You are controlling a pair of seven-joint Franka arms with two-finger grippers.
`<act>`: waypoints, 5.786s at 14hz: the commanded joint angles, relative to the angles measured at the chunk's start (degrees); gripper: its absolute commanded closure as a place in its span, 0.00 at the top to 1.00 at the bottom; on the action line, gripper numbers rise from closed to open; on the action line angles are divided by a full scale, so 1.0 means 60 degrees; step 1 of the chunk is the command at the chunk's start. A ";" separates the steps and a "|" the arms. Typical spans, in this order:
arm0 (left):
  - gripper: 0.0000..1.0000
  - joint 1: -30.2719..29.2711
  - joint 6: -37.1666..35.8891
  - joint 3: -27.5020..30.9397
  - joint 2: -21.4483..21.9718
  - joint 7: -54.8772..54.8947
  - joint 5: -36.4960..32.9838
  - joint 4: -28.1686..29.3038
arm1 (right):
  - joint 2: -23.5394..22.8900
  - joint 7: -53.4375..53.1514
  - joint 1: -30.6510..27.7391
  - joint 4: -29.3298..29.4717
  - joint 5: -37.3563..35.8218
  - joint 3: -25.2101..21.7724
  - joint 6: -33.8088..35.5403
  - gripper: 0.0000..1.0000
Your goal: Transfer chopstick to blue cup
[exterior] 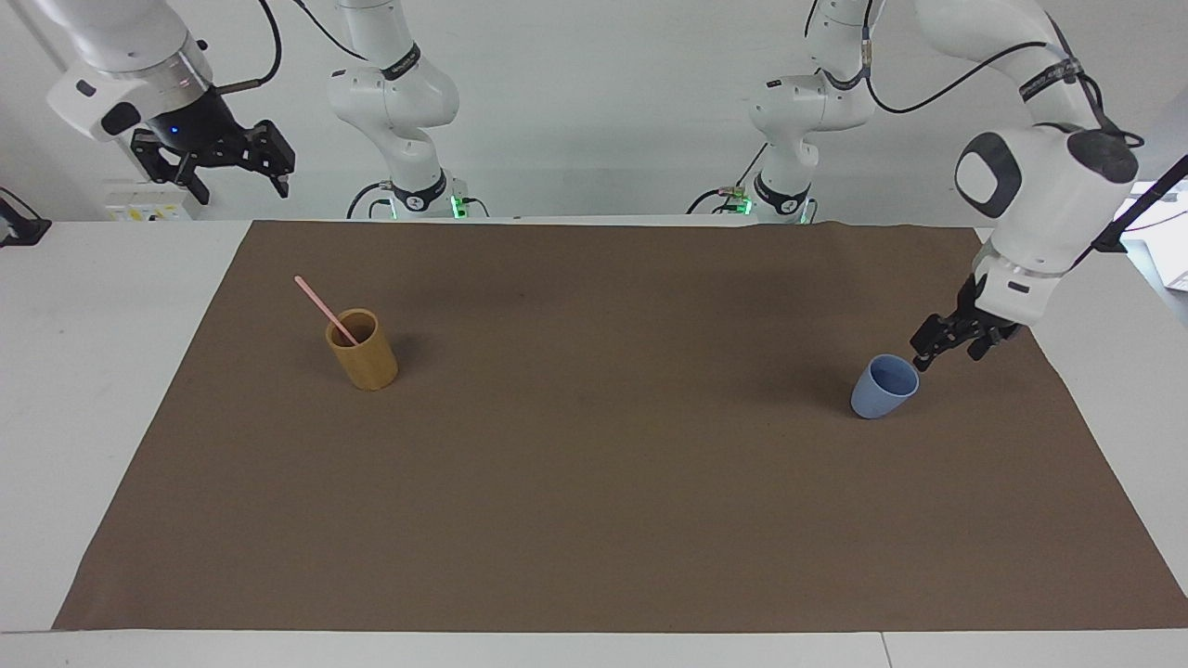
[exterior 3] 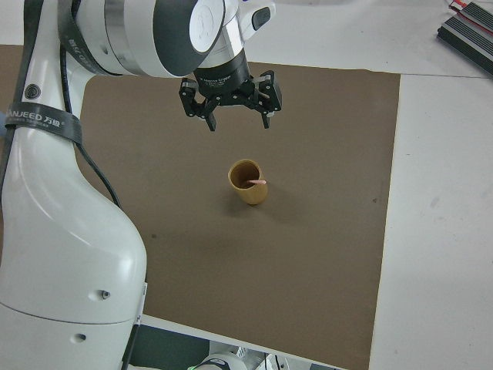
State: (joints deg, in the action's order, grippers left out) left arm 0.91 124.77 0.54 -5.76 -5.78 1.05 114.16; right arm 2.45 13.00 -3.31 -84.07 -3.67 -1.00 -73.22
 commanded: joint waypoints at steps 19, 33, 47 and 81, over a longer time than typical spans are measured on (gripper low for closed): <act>0.46 0.5736 0.0430 -0.0031 -0.0973 -0.5745 0.0514 -0.0539 | 0.0266 0.0568 0.0097 -0.0577 0.0229 0.0094 -0.0728 1.00; 1.00 0.1024 -0.4329 0.0306 0.0916 -0.1182 -0.0406 -0.2487 | 0.0485 0.5917 -0.0254 -0.6290 0.1227 0.0035 -0.6004 0.79; 1.00 0.0536 -0.4433 0.0291 0.1033 -0.0208 -0.0497 -0.2503 | 0.0573 0.6695 -0.0561 -0.6760 0.1037 -0.0009 -0.6033 0.42; 1.00 0.0683 -0.5166 0.0203 0.1663 -0.0208 -0.0453 -0.3015 | -0.2399 -0.5199 0.6087 -0.0753 0.3000 0.0694 -0.5095 0.00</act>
State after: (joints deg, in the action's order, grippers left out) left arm 4.91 94.51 1.68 3.92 -7.01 -0.96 95.84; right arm -12.73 -17.92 32.13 -85.94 14.73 3.40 -101.94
